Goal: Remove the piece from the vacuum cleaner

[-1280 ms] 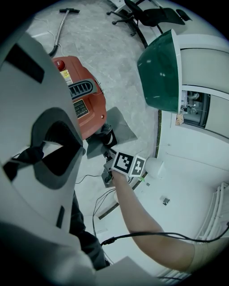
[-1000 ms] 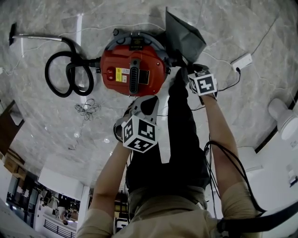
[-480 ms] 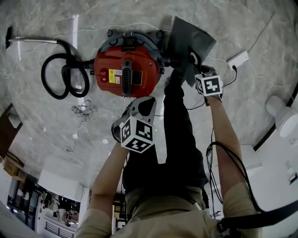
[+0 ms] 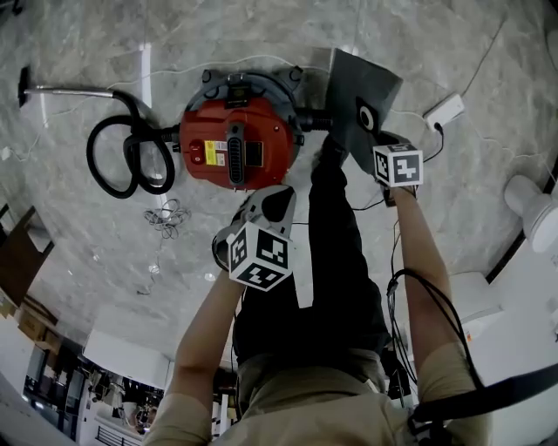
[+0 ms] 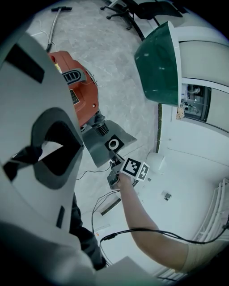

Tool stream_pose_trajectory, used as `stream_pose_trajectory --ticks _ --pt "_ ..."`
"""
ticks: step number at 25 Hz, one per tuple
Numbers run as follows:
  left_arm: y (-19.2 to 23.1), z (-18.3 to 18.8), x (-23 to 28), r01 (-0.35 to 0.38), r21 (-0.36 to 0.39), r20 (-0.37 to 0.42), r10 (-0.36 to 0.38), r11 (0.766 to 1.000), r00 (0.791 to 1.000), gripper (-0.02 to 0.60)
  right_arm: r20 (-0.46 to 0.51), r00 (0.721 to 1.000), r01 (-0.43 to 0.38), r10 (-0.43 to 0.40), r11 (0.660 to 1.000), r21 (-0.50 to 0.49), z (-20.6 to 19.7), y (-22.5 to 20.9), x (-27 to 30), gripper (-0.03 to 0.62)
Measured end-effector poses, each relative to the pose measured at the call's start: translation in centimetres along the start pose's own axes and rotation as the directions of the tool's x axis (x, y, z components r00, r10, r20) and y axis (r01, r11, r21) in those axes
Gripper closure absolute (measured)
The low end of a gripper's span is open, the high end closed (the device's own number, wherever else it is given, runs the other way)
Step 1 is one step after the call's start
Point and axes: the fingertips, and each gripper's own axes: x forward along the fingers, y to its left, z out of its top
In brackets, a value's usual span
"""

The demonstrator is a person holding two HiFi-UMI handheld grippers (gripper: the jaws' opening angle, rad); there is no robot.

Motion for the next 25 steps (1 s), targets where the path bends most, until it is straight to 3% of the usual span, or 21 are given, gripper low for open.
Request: stream_pose_trajectory --ticks 8,15,25 --pt "-1.1 2.0 -3.6 0.013 0.050 0.048 -0.015 0.999 0.999 0.586 0.105 0.994 -0.028 0.006 0.977 0.209 0.2 0.0 -4.0 0.569" --pt "-0.5 2.2 -8.4 -0.029 0.086 0.061 0.024 0.996 0.998 0.586 0.175 0.984 -0.059 0.011 0.960 0.273 1.6 1.9 -8.6 0.568" --pt "-1.8 6.2 -17.9 -0.094 0.156 0.154 0.069 0.983 0.986 0.586 0.268 0.963 -0.102 0.010 0.938 0.333 2.9 6.4 -19.6 0.569"
